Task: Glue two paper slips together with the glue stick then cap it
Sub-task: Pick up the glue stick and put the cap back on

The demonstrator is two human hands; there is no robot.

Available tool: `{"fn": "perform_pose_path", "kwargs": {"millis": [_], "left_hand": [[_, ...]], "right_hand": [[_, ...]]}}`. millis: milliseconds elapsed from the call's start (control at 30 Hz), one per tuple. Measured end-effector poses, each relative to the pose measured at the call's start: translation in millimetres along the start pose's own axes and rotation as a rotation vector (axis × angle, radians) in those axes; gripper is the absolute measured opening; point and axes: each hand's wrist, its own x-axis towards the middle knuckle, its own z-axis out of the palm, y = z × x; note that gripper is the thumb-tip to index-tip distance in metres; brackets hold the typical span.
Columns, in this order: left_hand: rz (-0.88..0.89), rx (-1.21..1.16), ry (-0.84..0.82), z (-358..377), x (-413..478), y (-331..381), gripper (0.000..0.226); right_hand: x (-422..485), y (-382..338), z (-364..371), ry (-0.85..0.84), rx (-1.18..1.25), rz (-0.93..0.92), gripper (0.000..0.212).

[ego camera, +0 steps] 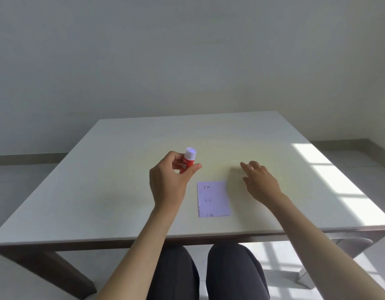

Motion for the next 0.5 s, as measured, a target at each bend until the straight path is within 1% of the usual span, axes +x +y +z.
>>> {"fn": "perform_pose_path", "kwargs": {"millis": [67, 100, 133, 167, 233, 267, 300, 367, 400, 500], "left_hand": [[0.024, 0.045, 0.007, 3, -2, -2, 0.031], [0.037, 0.066, 0.009, 4, -3, -2, 0.033], [0.052, 0.087, 0.008, 6, -4, -2, 0.034], [0.074, 0.107, 0.007, 8, -4, -2, 0.035], [0.123, 0.145, 0.003, 11, -5, -2, 0.037], [0.142, 0.159, 0.003, 11, -5, -1, 0.038], [0.157, 0.168, 0.003, 11, -5, 0, 0.038], [0.187, 0.177, 0.000, 11, -5, 2, 0.039], [0.203, 0.184, -0.004, 10, -5, 4, 0.039], [0.291, 0.248, -0.038, 9, -7, 6, 0.038]], "right_hand": [[-2, -1, -1, 0.060, 0.001, -0.024, 0.044], [-2, -3, -5, 0.105, 0.082, -0.024, 0.041], [-4, -8, -10, 0.144, 0.260, -0.016, 0.037], [-7, -16, -18, 0.160, 0.514, -0.010, 0.032], [-17, -39, -39, 0.134, 1.027, -0.054, 0.027], [-21, -49, -49, 0.124, 1.188, -0.102, 0.024], [-25, -57, -58, 0.120, 1.279, -0.146, 0.022], [-29, -70, -70, 0.116, 1.310, -0.211, 0.020], [-31, -73, -74, 0.119, 1.275, -0.232, 0.020], [-35, -77, -79, 0.160, 1.059, -0.302, 0.023]]}}
